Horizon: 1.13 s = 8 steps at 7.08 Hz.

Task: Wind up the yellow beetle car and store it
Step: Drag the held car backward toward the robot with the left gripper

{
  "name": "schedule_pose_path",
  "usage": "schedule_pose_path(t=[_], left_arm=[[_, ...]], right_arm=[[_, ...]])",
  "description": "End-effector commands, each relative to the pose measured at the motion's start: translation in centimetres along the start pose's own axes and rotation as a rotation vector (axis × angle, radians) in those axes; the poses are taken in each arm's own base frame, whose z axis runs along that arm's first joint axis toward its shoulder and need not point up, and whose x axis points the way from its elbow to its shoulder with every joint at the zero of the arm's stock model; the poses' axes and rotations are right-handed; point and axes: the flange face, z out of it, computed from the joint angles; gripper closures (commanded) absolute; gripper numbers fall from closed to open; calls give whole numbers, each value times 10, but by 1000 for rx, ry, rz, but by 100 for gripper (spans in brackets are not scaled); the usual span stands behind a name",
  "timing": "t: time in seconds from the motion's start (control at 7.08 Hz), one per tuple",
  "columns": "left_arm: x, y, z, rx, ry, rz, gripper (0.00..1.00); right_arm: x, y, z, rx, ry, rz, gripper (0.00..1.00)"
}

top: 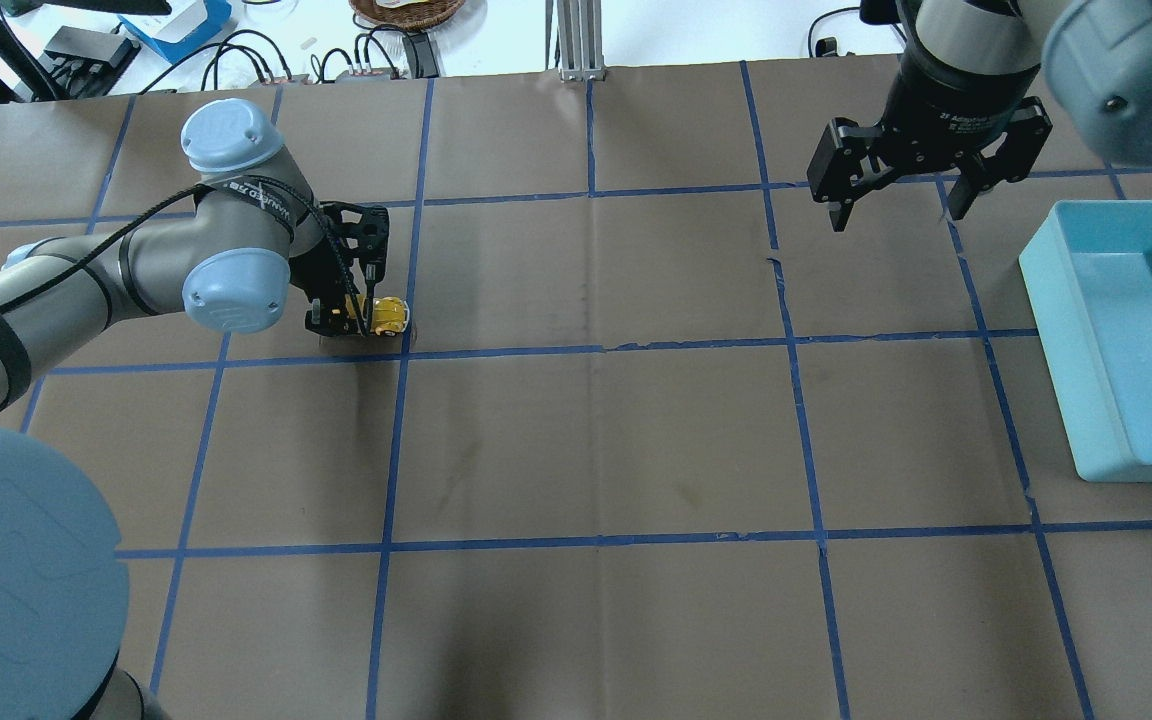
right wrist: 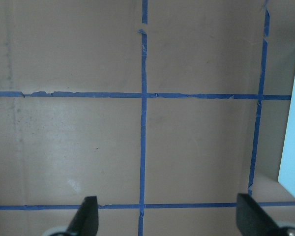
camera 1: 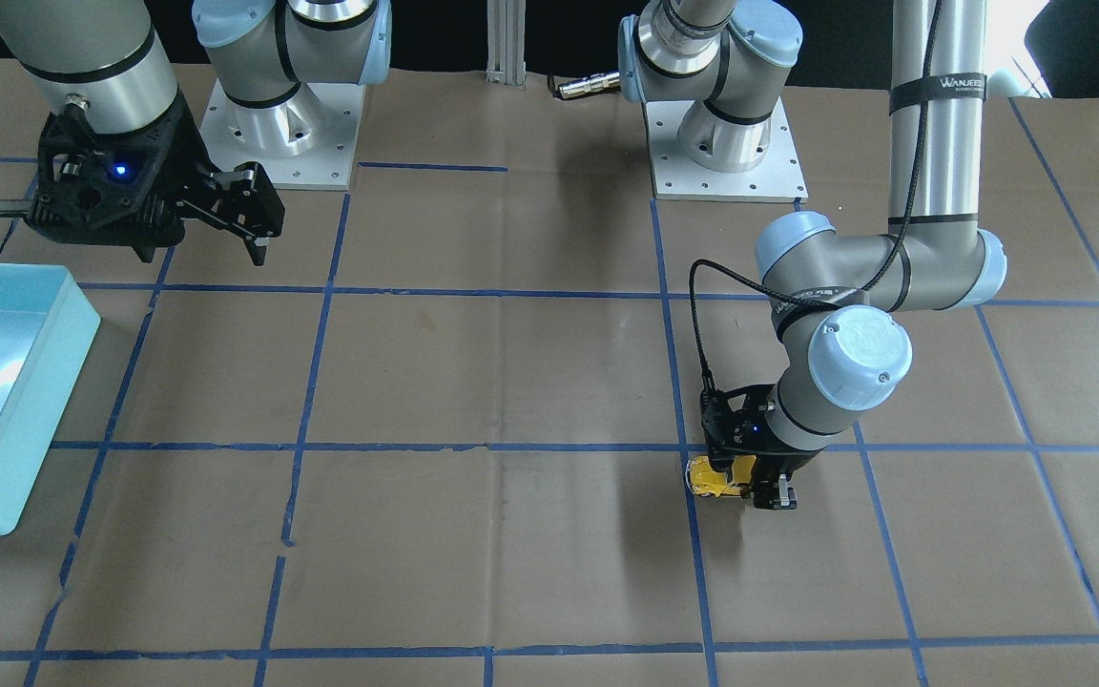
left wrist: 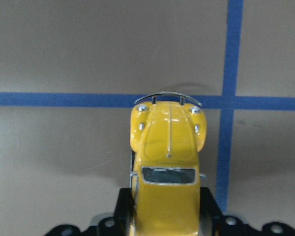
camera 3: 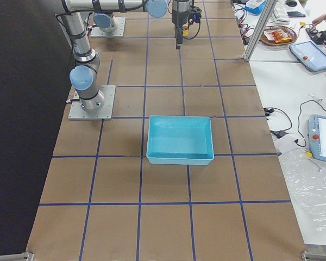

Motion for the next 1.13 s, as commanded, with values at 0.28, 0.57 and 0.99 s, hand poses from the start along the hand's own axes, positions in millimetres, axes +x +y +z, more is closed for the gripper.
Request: schedule_pose_path(t=[0.28,0.57,0.99], left_arm=[[6,-8,9,14,20,-11,100],[14,-10,18,15,41,-9,100],[15,0,17,12,40,-10,100]], right_arm=[[0,-2,1,-18,-5,-15,1],[0,-3,1,-20,-5,-15,1],[0,-2,2,-21,-6,-15,1]])
